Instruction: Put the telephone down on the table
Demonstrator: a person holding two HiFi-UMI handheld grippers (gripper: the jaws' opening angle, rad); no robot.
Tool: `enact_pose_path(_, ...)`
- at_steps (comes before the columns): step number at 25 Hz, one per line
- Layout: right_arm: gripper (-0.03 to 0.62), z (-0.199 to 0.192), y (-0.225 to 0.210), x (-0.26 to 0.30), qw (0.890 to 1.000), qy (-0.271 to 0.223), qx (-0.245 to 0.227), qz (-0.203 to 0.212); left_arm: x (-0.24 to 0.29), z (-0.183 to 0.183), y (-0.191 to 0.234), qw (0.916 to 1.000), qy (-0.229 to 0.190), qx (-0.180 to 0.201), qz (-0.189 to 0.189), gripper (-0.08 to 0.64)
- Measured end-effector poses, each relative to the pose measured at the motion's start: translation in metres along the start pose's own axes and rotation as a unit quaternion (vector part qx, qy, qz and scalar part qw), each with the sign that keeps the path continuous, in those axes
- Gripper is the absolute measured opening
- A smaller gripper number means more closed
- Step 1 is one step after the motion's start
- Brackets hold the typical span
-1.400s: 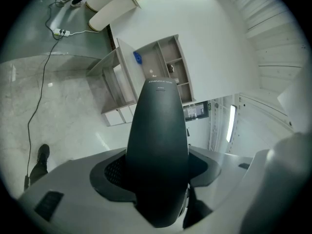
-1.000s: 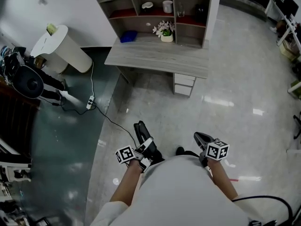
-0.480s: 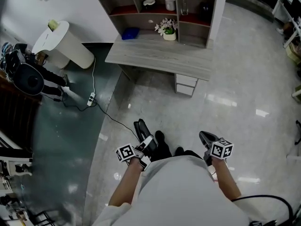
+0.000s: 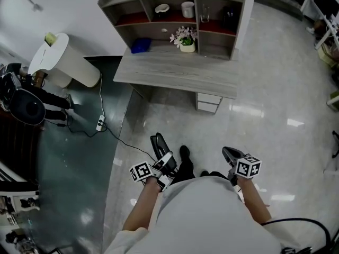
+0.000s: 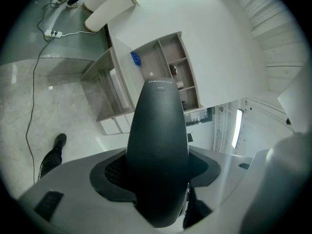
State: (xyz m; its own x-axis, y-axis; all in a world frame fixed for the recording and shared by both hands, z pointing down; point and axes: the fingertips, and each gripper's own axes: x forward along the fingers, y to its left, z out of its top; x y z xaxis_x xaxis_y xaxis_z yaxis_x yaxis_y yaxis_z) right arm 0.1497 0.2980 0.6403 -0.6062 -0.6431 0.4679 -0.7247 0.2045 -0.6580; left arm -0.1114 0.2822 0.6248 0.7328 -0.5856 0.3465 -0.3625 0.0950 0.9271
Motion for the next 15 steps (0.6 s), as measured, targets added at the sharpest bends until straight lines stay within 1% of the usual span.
enact_pose_path(3, 0.018, 0.022, 0.001, 0.018, 1.000, -0.007, 0.001, -0.009, 0.014, 0.030, -0.010, 0.9997, 0.008, 0.005, -0.021, 0.301)
enact_pose_path(6, 0.018, 0.042, 0.004, 0.038, 1.000, -0.017, 0.006, -0.017, 0.021, 0.061, -0.008, 0.9989, 0.021, 0.041, -0.006, 0.301)
enact_pose_path(9, 0.018, 0.062, 0.010, 0.059, 0.999, -0.024, 0.009, -0.023, 0.033, 0.086, -0.010, 0.9994, 0.029, 0.016, -0.009, 0.301)
enact_pose_path(10, 0.018, 0.068, 0.012, 0.066, 0.999, -0.026, 0.011, -0.025, 0.037, 0.095, -0.009, 0.9993, 0.033, 0.014, -0.010, 0.301)
enact_pose_path(15, 0.020, 0.086, 0.020, 0.107, 0.999, -0.028, 0.012, -0.033, 0.053, 0.135, -0.002, 0.9984, 0.052, 0.018, -0.009, 0.301)
